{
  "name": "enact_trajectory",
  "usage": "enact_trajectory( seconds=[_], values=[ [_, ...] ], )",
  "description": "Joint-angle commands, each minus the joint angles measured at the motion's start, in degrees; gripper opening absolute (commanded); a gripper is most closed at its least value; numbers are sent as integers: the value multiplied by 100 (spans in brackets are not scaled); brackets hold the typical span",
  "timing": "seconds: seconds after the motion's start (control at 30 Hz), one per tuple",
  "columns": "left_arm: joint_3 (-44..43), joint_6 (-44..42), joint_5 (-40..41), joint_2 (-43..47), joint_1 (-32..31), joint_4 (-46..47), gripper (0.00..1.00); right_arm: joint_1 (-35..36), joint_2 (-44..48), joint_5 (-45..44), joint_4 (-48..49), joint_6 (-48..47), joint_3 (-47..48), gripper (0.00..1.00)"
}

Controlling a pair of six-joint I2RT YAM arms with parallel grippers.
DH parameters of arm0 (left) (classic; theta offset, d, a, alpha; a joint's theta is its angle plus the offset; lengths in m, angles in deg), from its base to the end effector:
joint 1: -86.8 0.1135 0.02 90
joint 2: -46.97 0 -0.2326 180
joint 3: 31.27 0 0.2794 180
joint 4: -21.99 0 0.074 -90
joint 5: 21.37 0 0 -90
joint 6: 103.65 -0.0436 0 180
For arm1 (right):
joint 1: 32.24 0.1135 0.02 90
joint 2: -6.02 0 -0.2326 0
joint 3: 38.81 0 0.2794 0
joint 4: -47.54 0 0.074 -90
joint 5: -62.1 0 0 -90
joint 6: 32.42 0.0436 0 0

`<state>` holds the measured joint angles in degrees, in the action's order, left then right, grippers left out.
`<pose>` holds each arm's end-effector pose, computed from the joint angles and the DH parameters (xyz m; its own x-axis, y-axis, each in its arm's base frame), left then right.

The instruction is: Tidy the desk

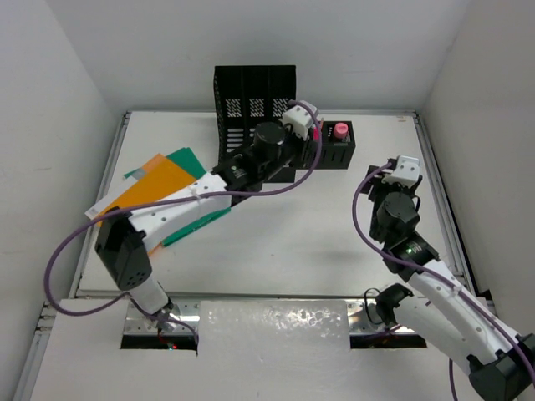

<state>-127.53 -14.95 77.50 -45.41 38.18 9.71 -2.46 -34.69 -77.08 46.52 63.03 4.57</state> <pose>0.2855 -0.3139 0.3477 -0.0820 0.1270 -0.9885 0.6426 0.7649 0.0450 0.2119 0.0832 0.2812 0.0564 0.1038 -0.9930 0.3280 0.9374 0.1166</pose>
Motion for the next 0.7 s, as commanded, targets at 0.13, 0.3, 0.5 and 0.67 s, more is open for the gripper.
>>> enact_trajectory(
  seconds=[0.13,0.3,0.5,0.67],
  values=[
    [-87,-450,247,-737,98,2219,0,2,1,111,-310,201,461,64],
    [-246,373,-199,-1281,528,3061,0,10,72,164,-776,307,540,64],
    [-70,412,-623,-1879,810,4222,0,1,177,182,-1005,413,470,64],
    [-104,762,-570,-2319,933,4786,0,10,195,234,-1322,702,426,64]
  ],
)
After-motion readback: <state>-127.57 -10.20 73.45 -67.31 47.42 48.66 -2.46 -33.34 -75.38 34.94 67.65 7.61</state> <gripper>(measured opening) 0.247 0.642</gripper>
